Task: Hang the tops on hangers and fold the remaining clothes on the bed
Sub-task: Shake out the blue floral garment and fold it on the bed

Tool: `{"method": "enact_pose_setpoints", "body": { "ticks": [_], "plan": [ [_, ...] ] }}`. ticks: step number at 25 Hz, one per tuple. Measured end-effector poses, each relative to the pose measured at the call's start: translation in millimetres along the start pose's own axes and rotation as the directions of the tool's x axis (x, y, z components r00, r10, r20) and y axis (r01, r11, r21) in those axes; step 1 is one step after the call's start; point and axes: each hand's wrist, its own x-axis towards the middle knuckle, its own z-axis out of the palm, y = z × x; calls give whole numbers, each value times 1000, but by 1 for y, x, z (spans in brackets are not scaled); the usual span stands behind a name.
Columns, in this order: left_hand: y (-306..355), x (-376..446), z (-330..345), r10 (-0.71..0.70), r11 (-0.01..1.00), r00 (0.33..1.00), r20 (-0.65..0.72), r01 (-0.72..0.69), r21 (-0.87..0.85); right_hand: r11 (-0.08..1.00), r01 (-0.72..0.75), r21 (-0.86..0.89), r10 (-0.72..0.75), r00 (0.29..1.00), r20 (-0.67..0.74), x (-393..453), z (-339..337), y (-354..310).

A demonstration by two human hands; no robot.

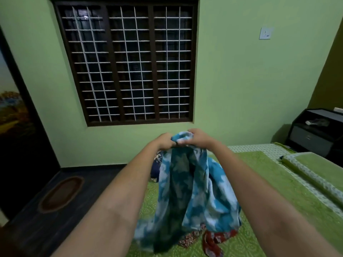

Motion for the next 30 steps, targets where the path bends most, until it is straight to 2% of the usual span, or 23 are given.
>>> {"method": "enact_pose_setpoints", "body": {
  "ticks": [1,3,6,8,10,11,12,13,14,15,16,17,18,19,20,21,23,24,25,27,30],
  "plan": [
    [0,5,0,-9,994,999,-54,15,108,991,-36,-130,42,998,44,-1,3,22],
    [6,12,1,-49,974,995,-86,66,215,887,-134,-442,184,980,72,-1,12,72],
    [11,10,17,-99,966,991,-91,117,229,680,-327,-656,435,900,2,-10,19,134],
    [1,9,30,-163,977,986,-25,165,134,577,-420,-700,511,855,-92,-11,0,142],
    [-17,4,42,-295,945,945,141,310,-103,548,-415,-726,449,878,-163,9,-28,118],
    [-24,-1,45,-357,893,908,218,400,-205,645,-406,-647,399,901,-168,25,-40,95],
    [-32,-4,49,-405,827,871,277,478,-295,829,-357,-431,343,932,-112,43,-46,71],
    [-39,-6,53,-427,756,844,323,530,-384,964,-251,-88,250,968,-19,54,-46,46],
    [-42,-7,56,-429,687,836,343,548,-476,947,-154,281,140,988,68,59,-43,22],
    [-41,-9,56,-408,617,844,349,536,-576,869,-78,489,48,996,75,64,-37,12],
    [-38,-8,55,-392,564,857,335,511,-649,820,-9,572,-14,999,37,64,-30,14],
    [-34,-6,55,-375,527,874,310,476,-704,832,31,553,-20,999,-27,59,-22,25],
    [-29,-5,55,-372,510,886,276,443,-737,886,-5,464,56,994,-95,52,-14,42],
    [-23,-4,54,-369,487,896,245,411,-771,930,-109,351,163,978,-130,46,-4,65],
    [-19,-2,53,-368,472,903,223,388,-792,932,-260,253,292,951,-102,36,10,98],
    [-13,-1,50,-359,452,911,204,361,-816,890,-417,185,425,905,-6,26,25,130],
    [-6,3,45,-326,422,928,183,316,-849,751,-660,-3,627,711,319,3,59,175],
    [-3,5,42,-299,402,937,178,293,-867,738,-667,-107,629,621,467,-6,75,184],
    [2,4,38,-264,378,948,180,273,-885,764,-622,-172,594,574,563,-14,88,185],
    [13,1,31,-195,320,965,175,231,-919,817,-558,-147,517,593,617,-26,108,167],
    [21,-2,19,-113,288,985,128,156,-945,810,-585,45,432,646,629,-23,122,141]
  ]
}}
